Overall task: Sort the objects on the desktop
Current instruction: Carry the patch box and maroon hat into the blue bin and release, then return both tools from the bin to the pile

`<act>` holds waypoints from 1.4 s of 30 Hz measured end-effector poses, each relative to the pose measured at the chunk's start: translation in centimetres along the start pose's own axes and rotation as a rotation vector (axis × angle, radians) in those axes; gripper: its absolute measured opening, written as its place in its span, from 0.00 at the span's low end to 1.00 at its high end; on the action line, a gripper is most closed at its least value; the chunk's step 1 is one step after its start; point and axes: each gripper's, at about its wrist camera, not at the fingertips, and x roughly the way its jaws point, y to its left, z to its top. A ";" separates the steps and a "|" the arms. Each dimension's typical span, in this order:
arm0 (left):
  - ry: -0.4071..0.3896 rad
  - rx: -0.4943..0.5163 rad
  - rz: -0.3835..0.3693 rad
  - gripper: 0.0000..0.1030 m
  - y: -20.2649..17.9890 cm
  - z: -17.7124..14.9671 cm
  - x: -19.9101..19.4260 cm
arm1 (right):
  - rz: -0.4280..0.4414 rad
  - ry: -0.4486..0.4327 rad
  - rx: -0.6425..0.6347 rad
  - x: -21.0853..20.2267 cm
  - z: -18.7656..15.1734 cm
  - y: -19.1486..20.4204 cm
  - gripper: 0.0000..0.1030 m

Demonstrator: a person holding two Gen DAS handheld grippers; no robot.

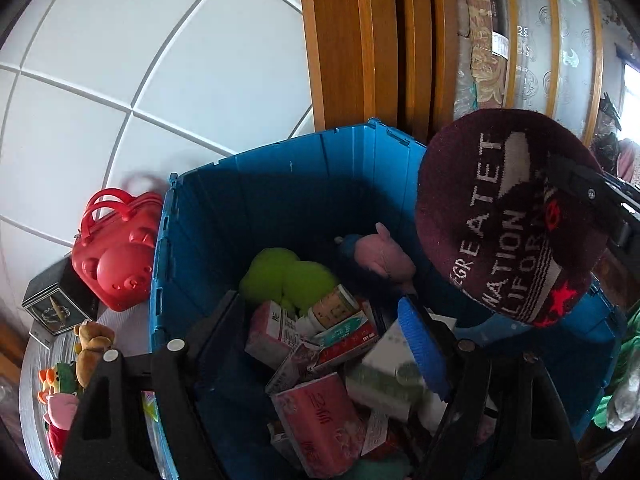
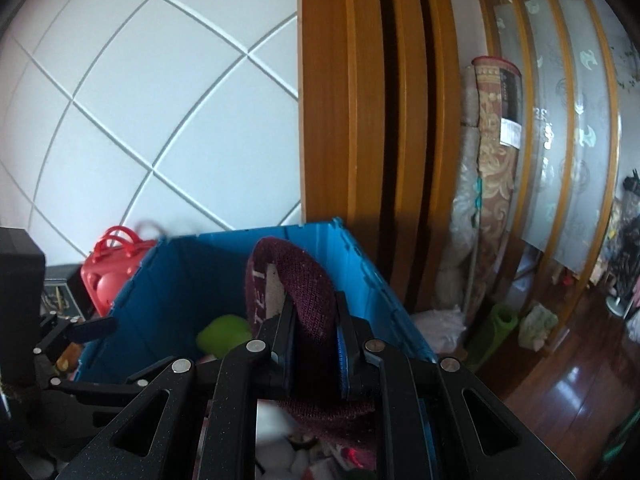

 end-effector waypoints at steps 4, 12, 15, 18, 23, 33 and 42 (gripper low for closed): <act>0.019 -0.014 -0.002 0.77 0.2 0.0 0.5 | -0.012 0.025 -0.008 1.2 -0.3 0.1 0.22; 0.023 -0.002 -0.015 0.77 0.0 -0.4 0.2 | -0.029 0.055 -0.022 1.5 -0.7 0.4 0.28; 0.014 -0.004 -0.023 0.77 0.1 -0.5 -0.4 | -0.034 0.067 -0.016 1.2 -0.9 0.2 0.48; 0.004 -0.012 -0.032 0.77 0.3 -0.6 -1.3 | -0.050 0.065 -0.035 0.4 -1.1 0.6 0.58; -0.023 -0.016 -0.059 0.77 0.7 -1.3 -3.1 | -0.056 0.056 -0.042 -1.5 -1.3 1.3 0.79; -0.150 -0.066 -0.057 0.77 3.6 -4.2 -8.8 | -0.065 0.003 -0.022 -5.9 -2.3 2.9 1.00; -0.283 -0.161 0.071 0.89 8.7 -10.6 -13.6 | 0.146 -0.113 -0.005 -10.7 -4.9 7.6 1.00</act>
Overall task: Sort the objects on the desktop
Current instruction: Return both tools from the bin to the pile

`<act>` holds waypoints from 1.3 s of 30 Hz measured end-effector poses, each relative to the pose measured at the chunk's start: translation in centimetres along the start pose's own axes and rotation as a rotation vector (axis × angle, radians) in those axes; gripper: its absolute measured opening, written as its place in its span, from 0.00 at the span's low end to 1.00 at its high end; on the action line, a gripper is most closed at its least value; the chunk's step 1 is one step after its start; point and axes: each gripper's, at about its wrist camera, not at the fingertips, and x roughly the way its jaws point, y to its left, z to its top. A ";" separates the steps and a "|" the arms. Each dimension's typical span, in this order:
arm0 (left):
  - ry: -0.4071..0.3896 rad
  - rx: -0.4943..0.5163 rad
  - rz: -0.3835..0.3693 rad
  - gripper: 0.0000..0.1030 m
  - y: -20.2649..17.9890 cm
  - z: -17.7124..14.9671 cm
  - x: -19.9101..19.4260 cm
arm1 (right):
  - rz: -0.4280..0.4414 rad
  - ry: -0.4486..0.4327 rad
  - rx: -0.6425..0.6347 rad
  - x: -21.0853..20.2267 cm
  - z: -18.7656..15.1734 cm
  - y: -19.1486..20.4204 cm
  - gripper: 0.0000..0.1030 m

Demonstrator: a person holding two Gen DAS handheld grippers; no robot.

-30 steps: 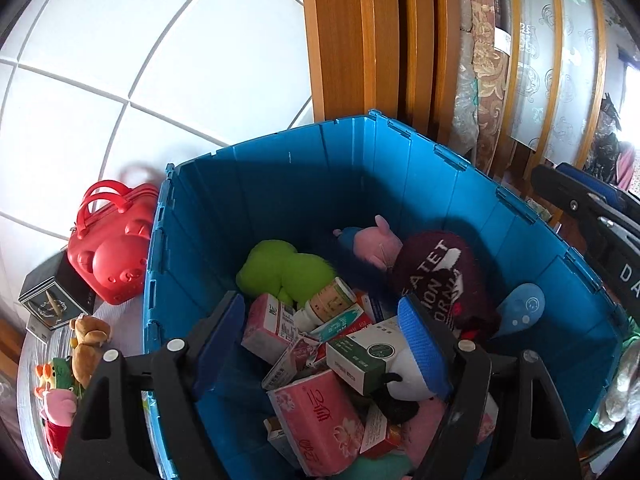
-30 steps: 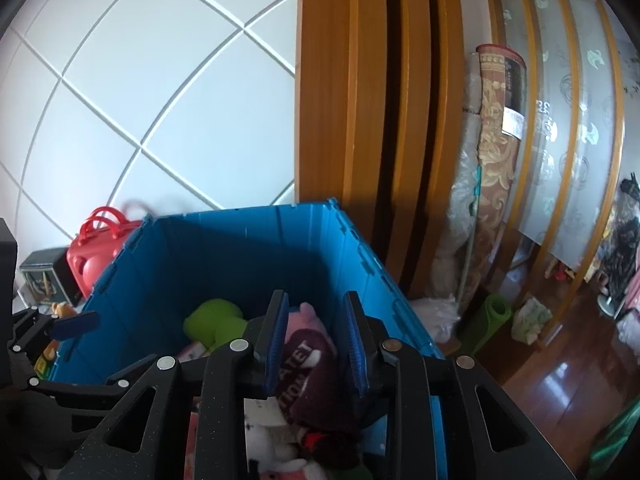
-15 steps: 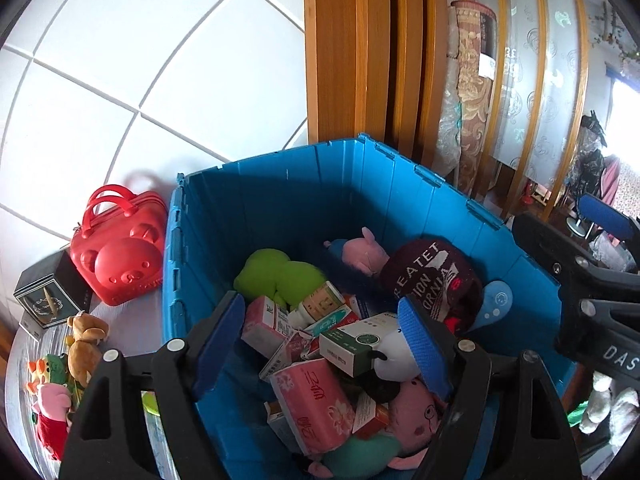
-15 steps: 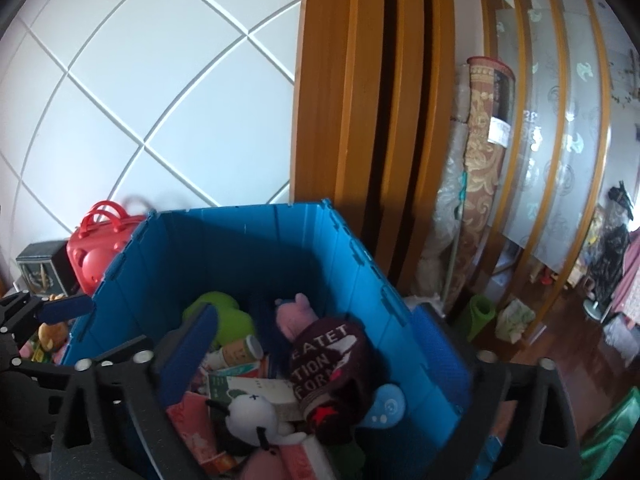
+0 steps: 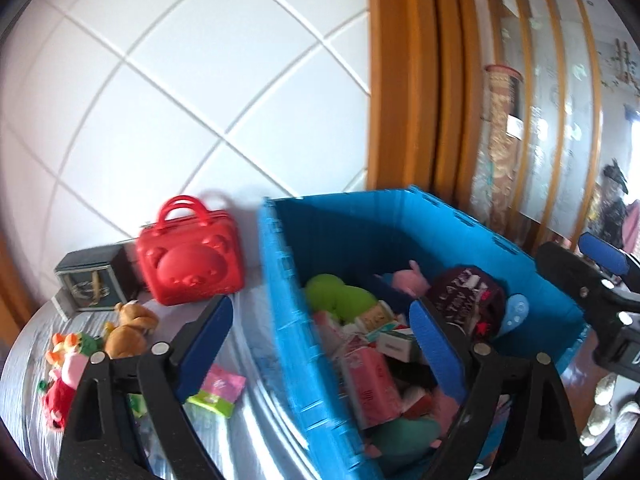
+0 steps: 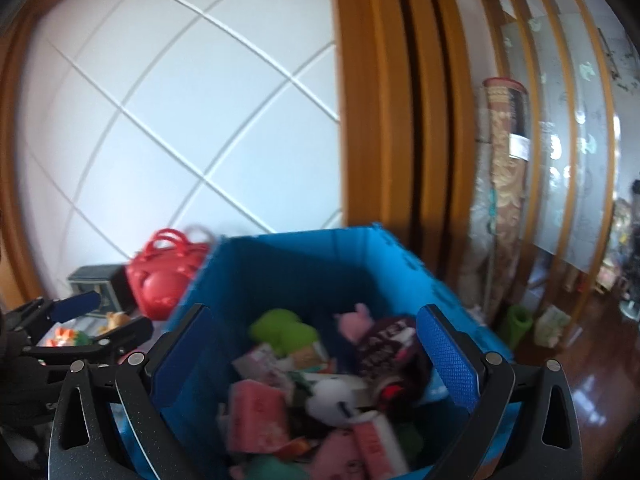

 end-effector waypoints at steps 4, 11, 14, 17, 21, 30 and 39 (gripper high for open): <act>-0.004 -0.046 0.078 0.89 4.7 -2.3 -1.6 | 0.130 -0.058 0.020 -0.5 -0.7 3.0 1.00; 0.065 -0.142 0.258 0.89 14.9 -6.7 -3.2 | 0.324 -0.130 -0.006 0.6 -1.2 10.9 1.00; 0.134 -0.202 0.334 0.89 19.8 -9.3 -3.4 | 0.392 -0.116 -0.004 1.5 -1.6 14.1 1.00; 0.223 -0.276 0.396 0.89 24.8 -12.2 -3.3 | 0.427 -0.094 -0.009 2.4 -2.3 17.1 1.00; 0.322 -0.350 0.466 0.89 30.7 -16.1 -3.2 | 0.465 -0.033 -0.020 4.0 -4.1 21.3 1.00; 0.529 -0.507 0.484 0.89 37.8 -23.1 0.4 | 0.497 0.170 -0.038 9.4 -10.2 26.4 1.00; 0.651 -0.530 0.469 0.89 37.3 -24.8 9.9 | 0.463 0.383 -0.035 16.2 -15.6 25.7 1.00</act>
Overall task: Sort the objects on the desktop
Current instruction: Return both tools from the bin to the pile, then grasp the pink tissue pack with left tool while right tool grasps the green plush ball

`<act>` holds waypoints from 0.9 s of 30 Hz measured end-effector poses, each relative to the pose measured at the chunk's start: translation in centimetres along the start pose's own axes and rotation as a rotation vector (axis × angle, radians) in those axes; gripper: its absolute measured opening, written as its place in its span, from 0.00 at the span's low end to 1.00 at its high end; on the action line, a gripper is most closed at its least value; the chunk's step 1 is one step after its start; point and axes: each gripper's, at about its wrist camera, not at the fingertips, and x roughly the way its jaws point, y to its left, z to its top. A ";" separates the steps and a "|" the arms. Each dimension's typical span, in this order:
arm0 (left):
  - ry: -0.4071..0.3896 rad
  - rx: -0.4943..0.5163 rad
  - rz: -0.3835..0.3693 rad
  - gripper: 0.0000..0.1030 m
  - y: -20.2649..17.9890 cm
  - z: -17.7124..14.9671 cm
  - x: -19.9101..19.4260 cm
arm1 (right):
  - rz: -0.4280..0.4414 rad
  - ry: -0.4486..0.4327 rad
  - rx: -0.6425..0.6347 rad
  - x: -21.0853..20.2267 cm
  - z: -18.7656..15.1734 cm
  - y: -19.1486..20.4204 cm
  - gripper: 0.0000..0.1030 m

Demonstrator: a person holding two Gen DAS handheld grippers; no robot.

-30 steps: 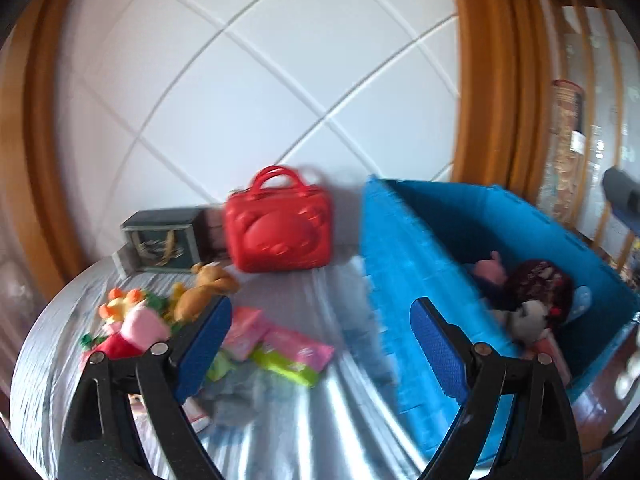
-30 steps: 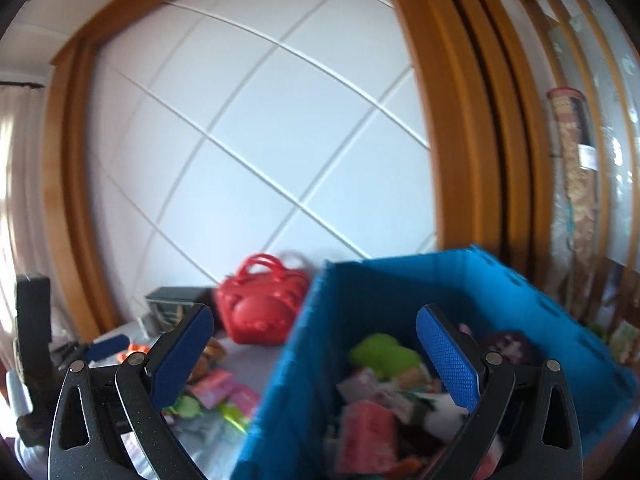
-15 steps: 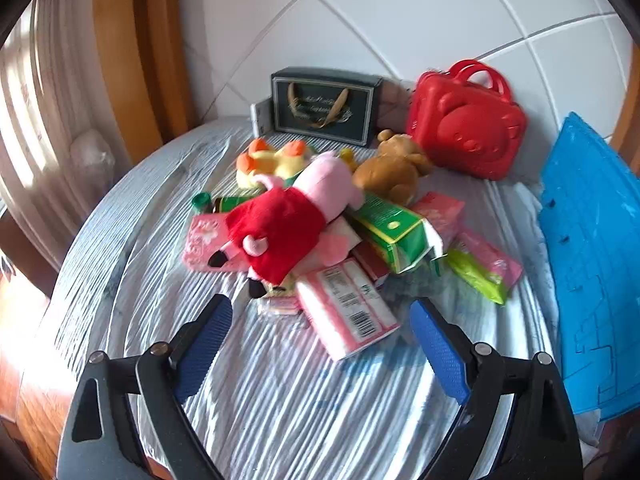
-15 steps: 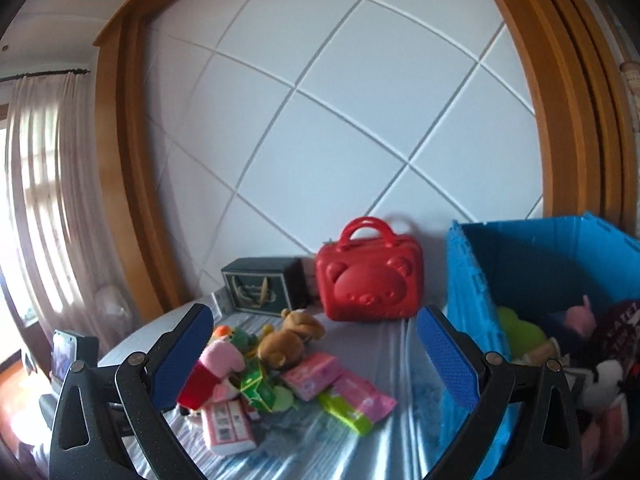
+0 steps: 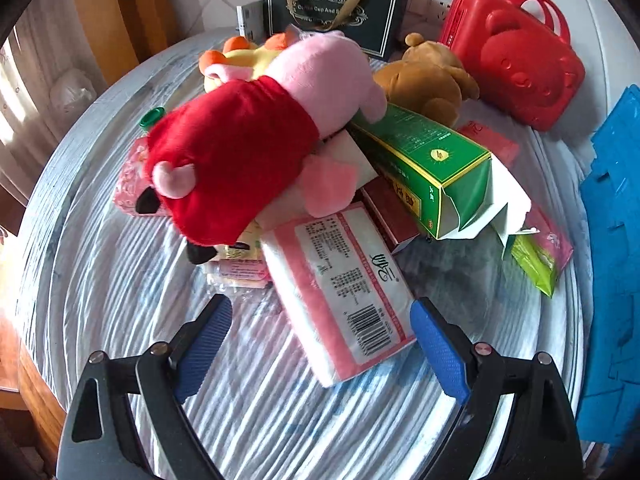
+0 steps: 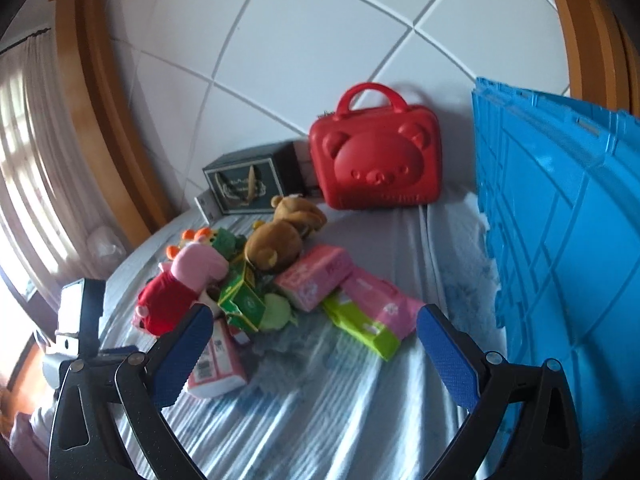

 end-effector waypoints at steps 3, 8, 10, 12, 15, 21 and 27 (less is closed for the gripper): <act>0.043 -0.013 0.041 0.89 -1.6 0.9 2.8 | -0.004 0.057 0.013 1.7 -0.3 -1.4 1.00; 0.097 -0.036 0.092 0.96 -2.3 1.3 6.6 | 0.003 0.133 0.012 5.3 -0.8 -3.2 1.00; 0.132 -0.065 0.070 0.97 -1.9 1.1 7.8 | 0.008 0.166 0.023 7.1 -1.0 -3.9 1.00; 0.189 -0.093 0.037 0.97 -1.4 0.6 9.2 | 0.004 0.196 0.032 8.7 -1.3 -4.2 1.00; 0.191 -0.041 0.058 1.00 -1.8 0.2 9.9 | -0.004 0.249 0.045 11.2 -2.1 -4.3 1.00; 0.206 -0.020 0.008 0.92 -1.3 0.5 9.2 | 0.048 0.327 0.047 15.0 -3.4 -3.3 1.00; -0.039 0.074 0.045 0.91 0.5 -0.4 1.3 | 0.084 0.344 0.001 18.7 -3.5 0.0 1.00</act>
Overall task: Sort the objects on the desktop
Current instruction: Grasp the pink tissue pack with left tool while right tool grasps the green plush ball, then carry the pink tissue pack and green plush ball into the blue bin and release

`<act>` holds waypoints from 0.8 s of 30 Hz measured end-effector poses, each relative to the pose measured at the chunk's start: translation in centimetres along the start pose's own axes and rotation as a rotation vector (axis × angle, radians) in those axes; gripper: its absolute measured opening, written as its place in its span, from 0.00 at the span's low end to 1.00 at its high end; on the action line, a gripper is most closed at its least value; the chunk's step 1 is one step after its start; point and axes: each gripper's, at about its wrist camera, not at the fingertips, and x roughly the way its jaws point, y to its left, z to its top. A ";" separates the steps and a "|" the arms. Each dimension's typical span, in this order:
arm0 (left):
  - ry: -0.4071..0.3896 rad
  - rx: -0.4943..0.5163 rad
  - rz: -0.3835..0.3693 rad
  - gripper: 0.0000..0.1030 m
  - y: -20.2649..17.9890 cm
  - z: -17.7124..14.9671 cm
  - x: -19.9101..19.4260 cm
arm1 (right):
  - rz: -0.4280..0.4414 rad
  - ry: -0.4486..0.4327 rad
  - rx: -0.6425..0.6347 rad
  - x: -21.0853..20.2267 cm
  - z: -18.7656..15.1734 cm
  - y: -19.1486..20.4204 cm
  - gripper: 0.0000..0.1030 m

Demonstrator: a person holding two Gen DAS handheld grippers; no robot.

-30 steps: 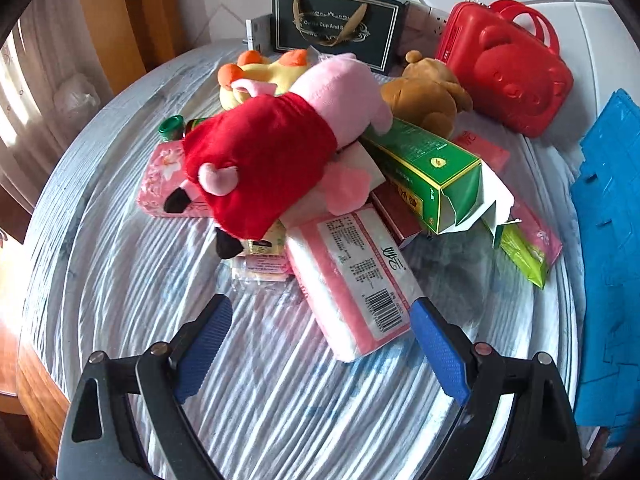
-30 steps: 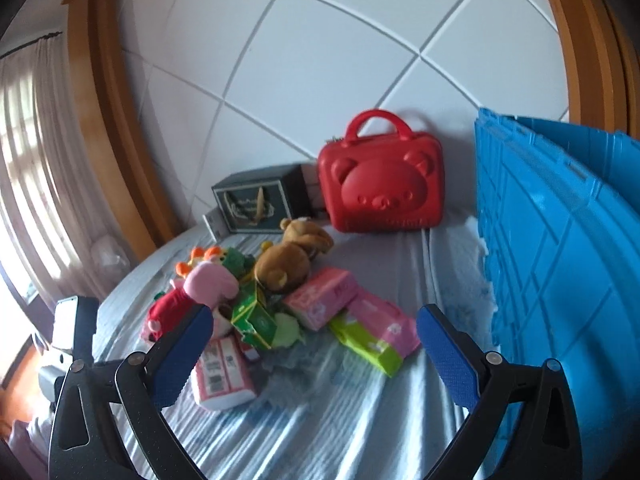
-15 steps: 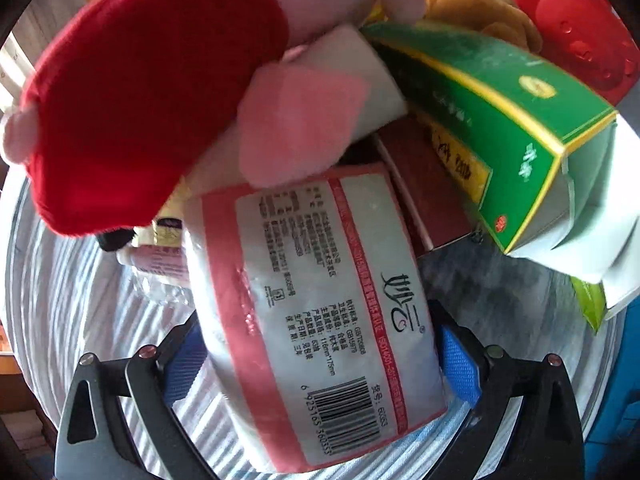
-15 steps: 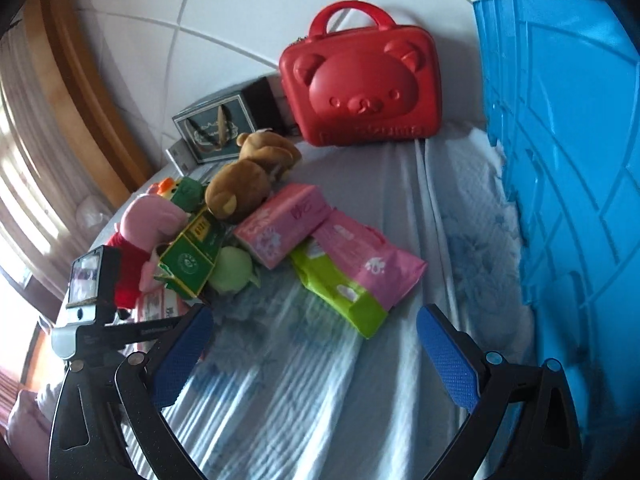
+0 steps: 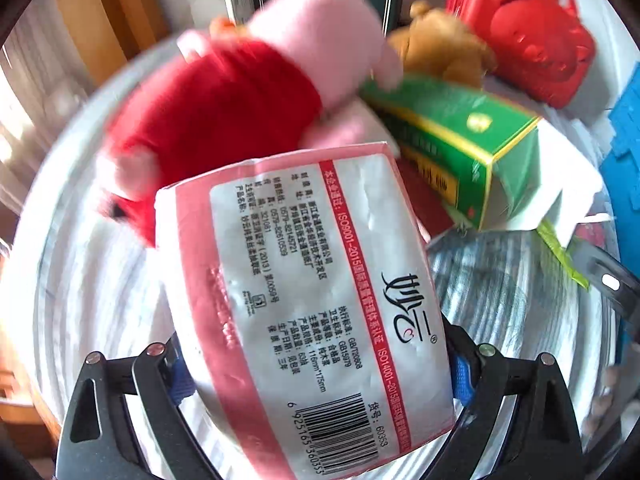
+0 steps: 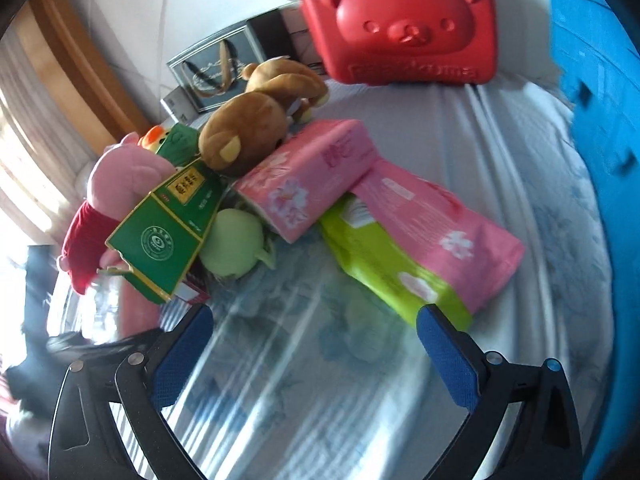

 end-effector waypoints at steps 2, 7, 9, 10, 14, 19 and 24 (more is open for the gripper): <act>-0.044 -0.006 0.011 0.91 1.2 0.1 -1.4 | 0.017 0.014 -0.019 1.9 0.6 1.6 1.00; -0.070 -0.015 0.032 0.92 3.7 1.4 -0.4 | 0.005 0.069 -0.046 6.5 2.6 3.7 1.00; -0.071 -0.028 0.018 0.92 3.5 2.1 0.4 | -0.007 0.084 -0.063 7.8 3.1 4.3 1.00; -0.069 -0.032 0.006 0.92 4.0 1.6 0.6 | -0.016 0.088 -0.077 8.6 3.4 4.7 0.99; -0.057 -0.044 -0.034 0.91 4.7 2.0 2.3 | -0.028 0.105 -0.129 10.6 3.8 6.2 0.80; -0.068 -0.019 -0.072 0.90 3.4 1.1 0.9 | -0.060 0.089 -0.191 9.0 2.8 8.0 0.54; -0.115 0.030 -0.119 0.90 1.7 -0.2 -2.6 | -0.058 0.024 -0.143 2.1 0.6 6.8 0.54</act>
